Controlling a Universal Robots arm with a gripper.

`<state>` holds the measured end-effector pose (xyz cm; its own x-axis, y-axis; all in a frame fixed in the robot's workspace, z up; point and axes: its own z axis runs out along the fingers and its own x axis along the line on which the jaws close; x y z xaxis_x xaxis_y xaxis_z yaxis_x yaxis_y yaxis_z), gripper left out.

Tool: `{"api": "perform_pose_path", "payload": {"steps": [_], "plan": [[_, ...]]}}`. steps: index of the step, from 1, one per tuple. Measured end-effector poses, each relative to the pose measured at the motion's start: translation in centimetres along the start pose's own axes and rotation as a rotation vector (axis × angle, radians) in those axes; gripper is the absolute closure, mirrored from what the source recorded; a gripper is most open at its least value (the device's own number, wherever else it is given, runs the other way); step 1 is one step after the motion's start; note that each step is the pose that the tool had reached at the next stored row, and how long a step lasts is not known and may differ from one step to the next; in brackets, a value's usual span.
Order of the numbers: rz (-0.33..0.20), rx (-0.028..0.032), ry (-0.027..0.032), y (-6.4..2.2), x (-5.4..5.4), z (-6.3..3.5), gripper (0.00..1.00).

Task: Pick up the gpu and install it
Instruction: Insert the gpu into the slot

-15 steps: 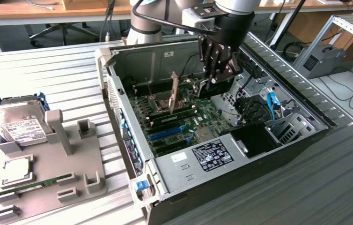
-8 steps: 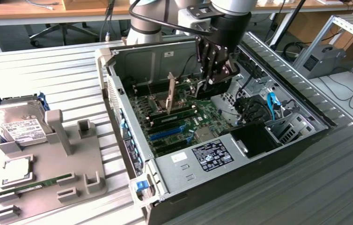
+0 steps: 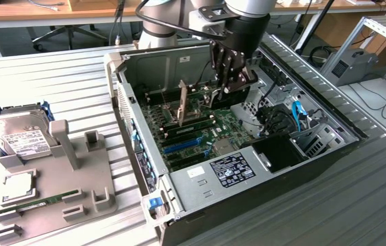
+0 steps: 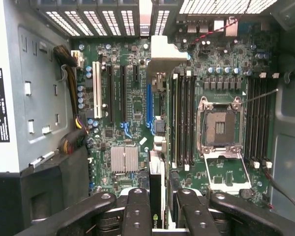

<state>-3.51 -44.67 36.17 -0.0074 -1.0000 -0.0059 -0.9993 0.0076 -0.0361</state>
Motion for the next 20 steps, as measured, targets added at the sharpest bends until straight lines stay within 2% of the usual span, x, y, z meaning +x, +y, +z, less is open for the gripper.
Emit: {"api": "perform_pose_path", "payload": {"steps": [3,15,16,17,18,19,20], "plan": [[0.0,-0.0001,0.0001,0.36,0.01,0.03,0.74],[0.011,-0.0002,0.0,0.43,0.54,0.51,0.74],[0.011,-0.0081,-0.0001,0.42,0.56,0.58,0.74],[0.012,-0.028,0.0004,0.44,0.58,0.66,0.74],[0.012,-0.0432,0.0006,0.44,0.58,0.72,0.74],[0.012,-0.0531,0.0006,0.44,0.59,0.76,0.74],[0.012,-0.0549,0.0009,0.44,0.63,0.75,0.74]]}}
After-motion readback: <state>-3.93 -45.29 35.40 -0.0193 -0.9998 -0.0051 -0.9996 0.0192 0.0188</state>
